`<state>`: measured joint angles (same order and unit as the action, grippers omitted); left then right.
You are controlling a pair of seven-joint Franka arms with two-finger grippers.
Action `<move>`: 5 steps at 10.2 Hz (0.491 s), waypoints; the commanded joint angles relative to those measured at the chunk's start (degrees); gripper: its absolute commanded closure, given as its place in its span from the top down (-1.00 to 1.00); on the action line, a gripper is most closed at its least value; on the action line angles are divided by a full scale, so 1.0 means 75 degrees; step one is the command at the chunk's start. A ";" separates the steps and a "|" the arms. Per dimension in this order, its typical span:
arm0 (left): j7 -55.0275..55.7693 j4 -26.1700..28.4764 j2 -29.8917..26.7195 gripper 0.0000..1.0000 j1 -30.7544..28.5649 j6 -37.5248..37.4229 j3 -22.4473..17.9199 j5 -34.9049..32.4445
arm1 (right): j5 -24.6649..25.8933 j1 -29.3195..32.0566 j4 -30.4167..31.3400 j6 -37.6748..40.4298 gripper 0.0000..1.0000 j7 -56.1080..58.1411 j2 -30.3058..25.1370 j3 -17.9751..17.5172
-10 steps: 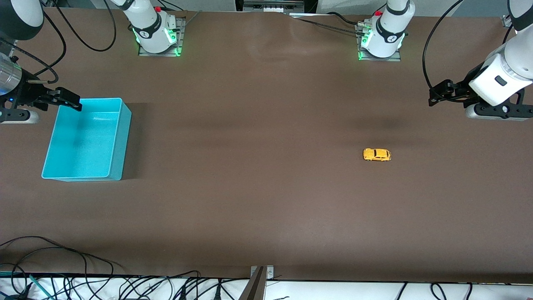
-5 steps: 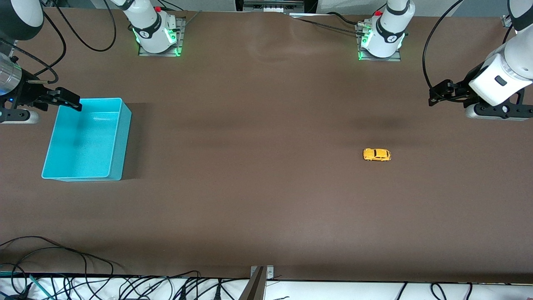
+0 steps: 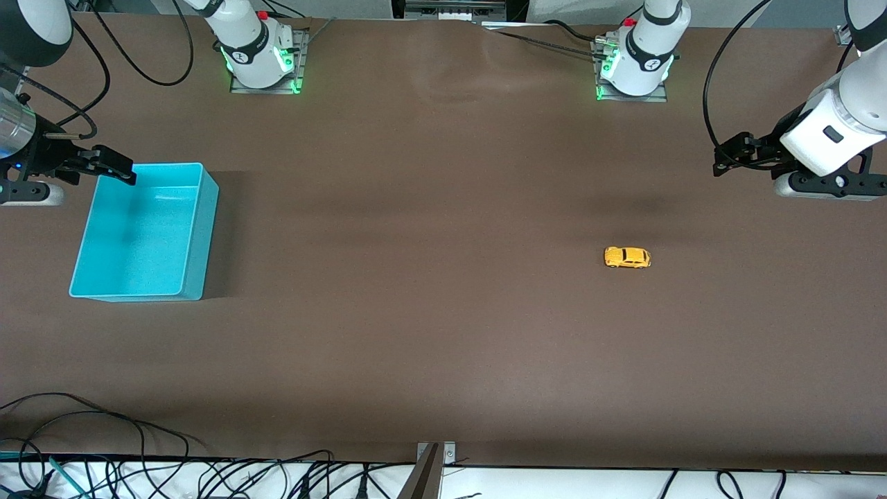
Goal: Wind up and store yellow beetle car
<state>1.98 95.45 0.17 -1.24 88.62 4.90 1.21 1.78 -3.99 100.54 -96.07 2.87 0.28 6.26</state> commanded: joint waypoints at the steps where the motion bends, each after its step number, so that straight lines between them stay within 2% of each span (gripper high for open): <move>1: -0.0111 -0.0176 0.0001 1.00 -0.0057 -0.0215 0.0026 0.0132 | 0.0080 -0.0019 -0.0163 0.0106 1.00 -0.0043 0.0045 -0.0003; 5: -0.0158 -0.0164 0.0024 1.00 0.0048 -0.0238 0.0073 0.0132 | 0.0068 -0.0019 -0.0163 0.0095 1.00 -0.0043 0.0068 -0.0003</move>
<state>1.83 95.45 0.17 -1.18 88.34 5.01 1.21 1.78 -3.99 100.54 -96.07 2.87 0.38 6.26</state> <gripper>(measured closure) 0.000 0.000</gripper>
